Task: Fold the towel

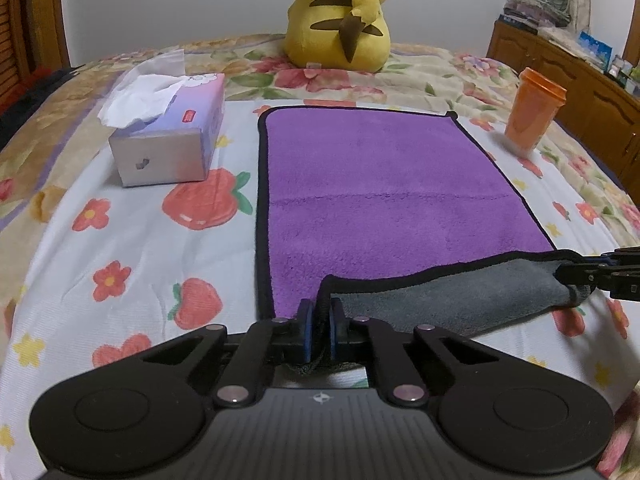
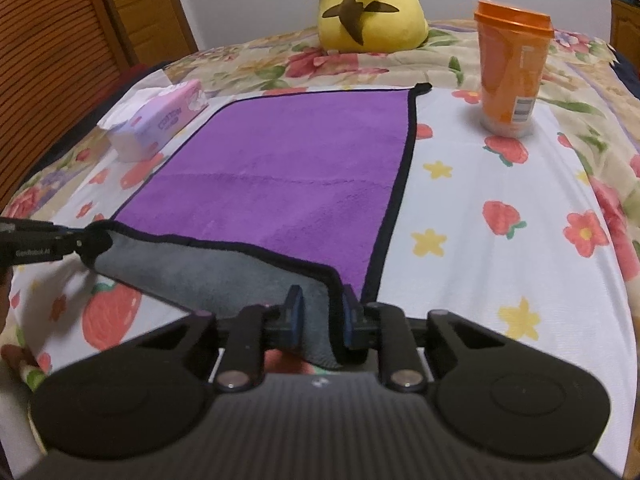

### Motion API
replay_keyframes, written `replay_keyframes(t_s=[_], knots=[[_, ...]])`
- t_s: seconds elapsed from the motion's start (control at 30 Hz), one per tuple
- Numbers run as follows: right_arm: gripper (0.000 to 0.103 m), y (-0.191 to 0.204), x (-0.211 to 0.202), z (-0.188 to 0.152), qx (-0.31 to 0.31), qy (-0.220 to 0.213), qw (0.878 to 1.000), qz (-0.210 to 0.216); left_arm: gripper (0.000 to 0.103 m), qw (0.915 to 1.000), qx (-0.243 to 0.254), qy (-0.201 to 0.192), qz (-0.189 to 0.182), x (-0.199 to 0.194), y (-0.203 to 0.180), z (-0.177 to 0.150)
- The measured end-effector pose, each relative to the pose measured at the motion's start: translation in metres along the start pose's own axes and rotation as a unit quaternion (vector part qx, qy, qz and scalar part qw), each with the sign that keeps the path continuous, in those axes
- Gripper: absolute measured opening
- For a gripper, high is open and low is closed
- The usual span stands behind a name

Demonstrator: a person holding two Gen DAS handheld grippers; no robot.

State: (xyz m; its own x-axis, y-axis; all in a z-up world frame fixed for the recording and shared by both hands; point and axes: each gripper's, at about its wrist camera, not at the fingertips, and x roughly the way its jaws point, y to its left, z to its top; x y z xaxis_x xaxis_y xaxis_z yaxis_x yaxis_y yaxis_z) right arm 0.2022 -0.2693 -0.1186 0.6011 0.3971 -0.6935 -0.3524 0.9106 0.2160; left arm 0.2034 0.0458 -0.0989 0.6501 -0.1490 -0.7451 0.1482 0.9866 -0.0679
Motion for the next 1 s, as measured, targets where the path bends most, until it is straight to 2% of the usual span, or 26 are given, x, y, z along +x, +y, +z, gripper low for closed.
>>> replay_keyframes(t_s=[0.03,0.07,0.2,0.47,0.7,1.0], knots=[[0.018,0.0,0.0,0.0,-0.001,0.0,1.0,0.0,0.01,1.0,0.0,-0.001,-0.002,-0.001,0.0,0.001],[0.009,0.001,0.0,0.0,-0.003,-0.001,1.0,0.001,0.01,1.0,0.0,-0.001,-0.004,-0.002,0.0,0.001],[0.005,0.001,0.001,-0.001,-0.008,-0.003,1.0,0.0,0.009,0.9999,-0.006,-0.009,-0.009,-0.007,0.002,0.005],[0.004,0.001,-0.005,0.004,-0.015,-0.027,1.0,-0.006,0.009,0.9995,-0.008,-0.026,-0.017,-0.015,0.001,0.009],[0.004,-0.002,-0.017,0.013,-0.018,-0.066,0.998,-0.003,0.009,0.998,-0.01,-0.062,-0.01,-0.026,0.0,0.016],[0.004,-0.001,-0.025,0.024,-0.029,-0.096,0.995,0.0,0.009,0.9958,-0.01,-0.09,-0.016,-0.036,-0.002,0.028]])
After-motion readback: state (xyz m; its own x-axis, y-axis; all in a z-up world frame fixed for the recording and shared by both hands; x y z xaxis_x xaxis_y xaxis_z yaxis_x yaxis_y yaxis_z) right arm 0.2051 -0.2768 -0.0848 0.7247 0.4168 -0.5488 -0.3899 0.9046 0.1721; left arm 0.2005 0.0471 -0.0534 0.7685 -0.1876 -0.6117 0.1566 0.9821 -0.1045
